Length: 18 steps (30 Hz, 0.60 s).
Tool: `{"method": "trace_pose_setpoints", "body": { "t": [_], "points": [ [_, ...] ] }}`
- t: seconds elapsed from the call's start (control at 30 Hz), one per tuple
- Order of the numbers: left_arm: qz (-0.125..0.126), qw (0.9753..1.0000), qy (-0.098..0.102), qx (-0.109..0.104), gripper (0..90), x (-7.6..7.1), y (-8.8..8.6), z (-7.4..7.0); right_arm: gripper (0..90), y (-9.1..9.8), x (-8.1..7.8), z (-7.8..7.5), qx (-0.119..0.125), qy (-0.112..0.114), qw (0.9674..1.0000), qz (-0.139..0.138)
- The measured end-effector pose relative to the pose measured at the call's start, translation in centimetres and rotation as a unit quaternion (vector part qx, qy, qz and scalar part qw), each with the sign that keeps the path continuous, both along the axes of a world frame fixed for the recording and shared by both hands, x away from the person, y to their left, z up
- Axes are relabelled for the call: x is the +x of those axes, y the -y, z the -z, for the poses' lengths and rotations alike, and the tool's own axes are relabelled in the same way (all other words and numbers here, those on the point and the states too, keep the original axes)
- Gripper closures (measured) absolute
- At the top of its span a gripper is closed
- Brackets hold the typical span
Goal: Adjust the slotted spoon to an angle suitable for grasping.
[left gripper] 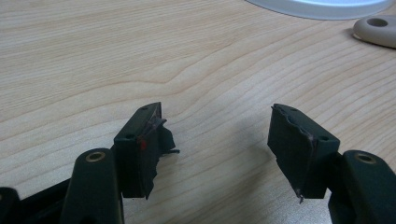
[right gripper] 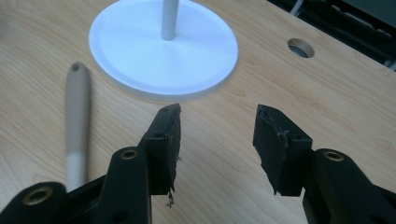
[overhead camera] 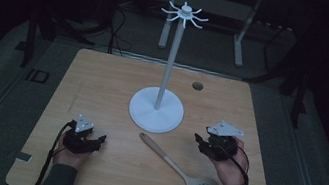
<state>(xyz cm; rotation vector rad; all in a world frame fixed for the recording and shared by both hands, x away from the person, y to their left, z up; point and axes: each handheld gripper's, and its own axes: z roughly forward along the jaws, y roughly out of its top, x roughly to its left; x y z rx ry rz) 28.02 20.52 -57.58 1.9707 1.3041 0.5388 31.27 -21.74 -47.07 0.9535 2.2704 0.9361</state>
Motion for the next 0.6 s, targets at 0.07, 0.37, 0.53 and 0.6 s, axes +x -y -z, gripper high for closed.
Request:
{"method": "trace_pose_setpoints", "body": {
  "t": [0.07,0.37,0.53,0.6],
  "points": [
    [0.000,1.0000,0.000,0.000,36.2,0.0,0.0,0.0,50.7,-0.4,0.1,-0.1,-0.003,-0.002,1.0000,-0.004],
    [0.000,1.0000,-0.001,-0.001,36.3,0.0,0.0,0.0,48.7,-2.3,0.5,-0.3,-0.024,-0.017,0.9993,-0.024],
    [-0.001,1.0000,0.000,-0.002,36.3,0.0,0.0,0.0,48.5,-3.0,0.8,-0.2,-0.034,-0.026,0.9986,-0.030],
    [-0.001,1.0000,0.001,-0.002,36.3,0.0,0.0,0.0,48.3,-3.3,0.9,-0.1,-0.040,-0.028,0.9983,-0.033]
  ]
}}
